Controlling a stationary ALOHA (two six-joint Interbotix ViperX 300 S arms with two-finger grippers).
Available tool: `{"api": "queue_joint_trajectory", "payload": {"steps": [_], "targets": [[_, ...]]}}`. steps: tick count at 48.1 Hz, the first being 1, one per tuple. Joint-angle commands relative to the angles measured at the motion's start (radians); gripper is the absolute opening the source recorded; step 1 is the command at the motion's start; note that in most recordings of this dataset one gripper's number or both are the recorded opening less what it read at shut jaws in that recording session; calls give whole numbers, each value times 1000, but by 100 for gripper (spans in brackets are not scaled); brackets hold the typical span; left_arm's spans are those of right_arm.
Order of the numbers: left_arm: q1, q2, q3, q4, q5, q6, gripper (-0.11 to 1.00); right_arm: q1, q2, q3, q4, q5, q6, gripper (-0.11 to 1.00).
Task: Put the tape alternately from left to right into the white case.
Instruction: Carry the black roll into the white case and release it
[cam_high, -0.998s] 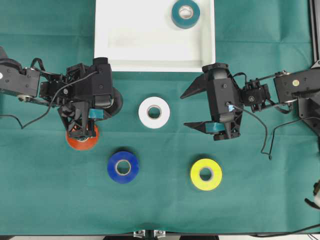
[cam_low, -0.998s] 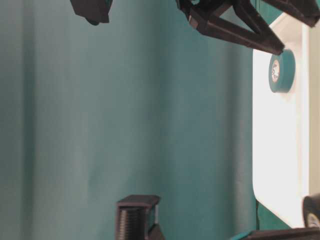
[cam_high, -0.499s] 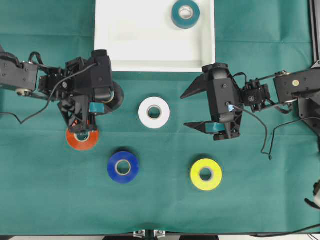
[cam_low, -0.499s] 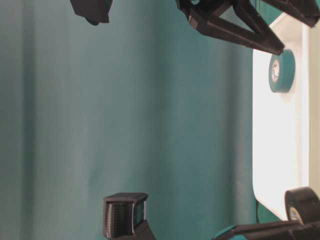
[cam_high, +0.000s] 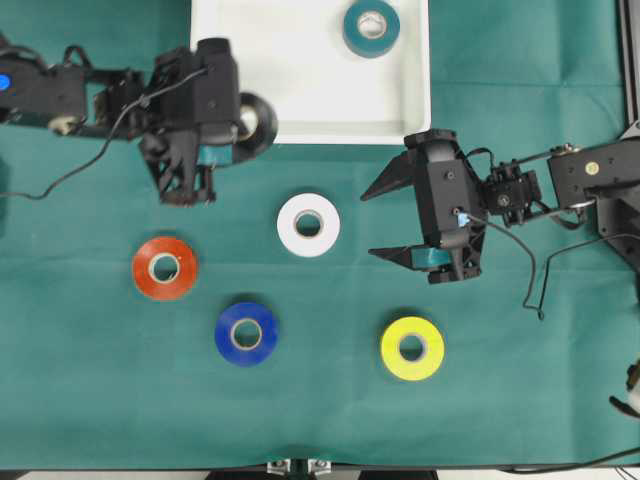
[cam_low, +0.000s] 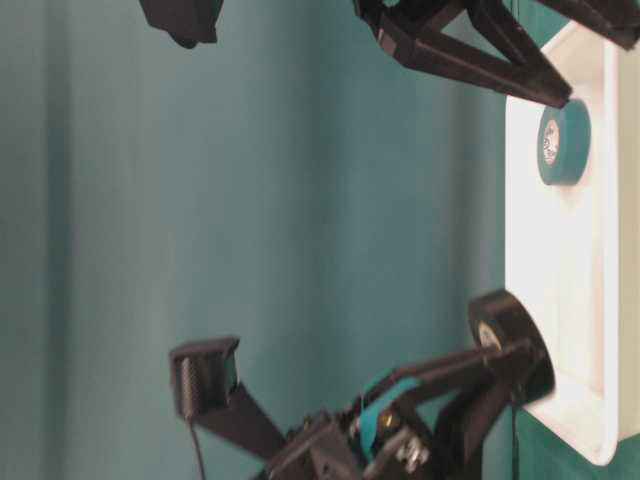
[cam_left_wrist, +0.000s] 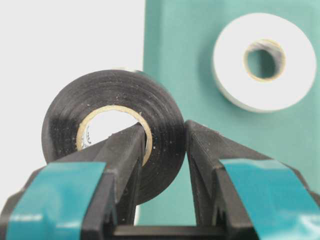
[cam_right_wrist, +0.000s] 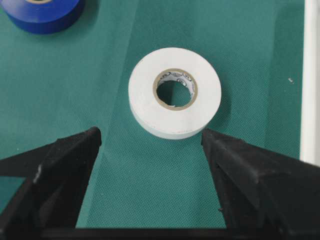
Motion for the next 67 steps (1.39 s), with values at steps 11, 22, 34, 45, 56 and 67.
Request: {"api": "queue_joint_trajectory", "payload": {"steps": [11,22,34,45,56,67], "targets": [[83,130,-153,2,-14,69,-4,9,-11,-23,0,-8,0,88],[94,222,-258,2,-17,112,-4,9,-11,-21,2,-9,0,88],[91,299,-347,2,-46,178,-4,9,-11,-23,0,-8,0,88],[89,348,-383,2,-87,219,-4,11,-11,-21,0,-9,0,88],[89,368,-400,2,-92,225,-4,9,-11,-23,0,-9,-2,88],[89,365,-402,2,-95,227,-4,11,-11,-21,0,-9,-2,88]]}}
